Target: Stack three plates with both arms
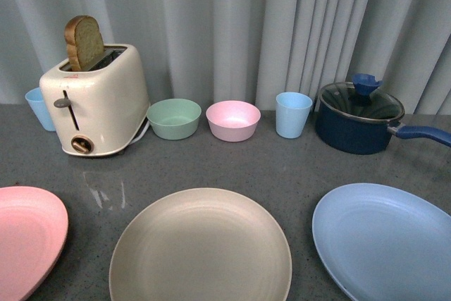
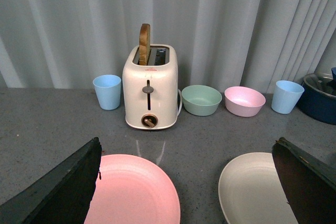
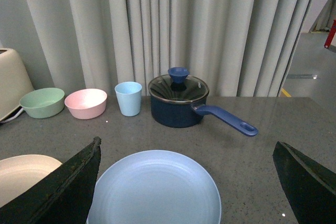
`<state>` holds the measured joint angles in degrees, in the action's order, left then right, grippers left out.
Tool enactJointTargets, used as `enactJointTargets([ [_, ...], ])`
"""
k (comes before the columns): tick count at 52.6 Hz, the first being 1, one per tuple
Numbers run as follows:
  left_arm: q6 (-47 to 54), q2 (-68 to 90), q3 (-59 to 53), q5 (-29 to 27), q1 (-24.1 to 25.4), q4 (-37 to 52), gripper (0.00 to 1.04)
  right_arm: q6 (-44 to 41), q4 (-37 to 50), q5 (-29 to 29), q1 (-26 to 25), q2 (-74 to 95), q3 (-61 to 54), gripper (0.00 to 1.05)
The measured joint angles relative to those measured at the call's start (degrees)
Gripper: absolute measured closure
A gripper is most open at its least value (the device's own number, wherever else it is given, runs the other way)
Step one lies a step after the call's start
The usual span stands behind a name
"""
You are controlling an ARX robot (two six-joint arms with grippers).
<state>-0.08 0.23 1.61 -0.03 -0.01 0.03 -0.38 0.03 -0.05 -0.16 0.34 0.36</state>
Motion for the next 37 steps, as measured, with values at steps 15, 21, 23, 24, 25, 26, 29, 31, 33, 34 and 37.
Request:
enactJointTargets([
  [15,0.0,0.0,0.0,0.0,0.0,0.0,0.07,0.0,0.0,0.0,0.0,0.0,0.0,0.07],
  [21,0.0,0.0,0.0,0.0,0.0,0.0,0.07,0.0,0.0,0.0,0.0,0.0,0.0,0.07],
  [23,0.0,0.0,0.0,0.0,0.0,0.0,0.07,0.0,0.0,0.0,0.0,0.0,0.0,0.07],
  [24,0.0,0.0,0.0,0.0,0.0,0.0,0.07,0.0,0.0,0.0,0.0,0.0,0.0,0.07],
  [25,0.0,0.0,0.0,0.0,0.0,0.0,0.07,0.0,0.0,0.0,0.0,0.0,0.0,0.07],
  [26,0.0,0.0,0.0,0.0,0.0,0.0,0.07,0.0,0.0,0.0,0.0,0.0,0.0,0.07],
  [29,0.0,0.0,0.0,0.0,0.0,0.0,0.07,0.0,0.0,0.0,0.0,0.0,0.0,0.07],
  [31,0.0,0.0,0.0,0.0,0.0,0.0,0.07,0.0,0.0,0.0,0.0,0.0,0.0,0.07],
  [33,0.0,0.0,0.0,0.0,0.0,0.0,0.07,0.0,0.0,0.0,0.0,0.0,0.0,0.07],
  [34,0.0,0.0,0.0,0.0,0.0,0.0,0.07,0.0,0.0,0.0,0.0,0.0,0.0,0.07],
  [37,0.0,0.1,0.0,0.2,0.0,-0.1,0.07,0.0,0.0,0.0,0.0,0.0,0.0,0.07],
])
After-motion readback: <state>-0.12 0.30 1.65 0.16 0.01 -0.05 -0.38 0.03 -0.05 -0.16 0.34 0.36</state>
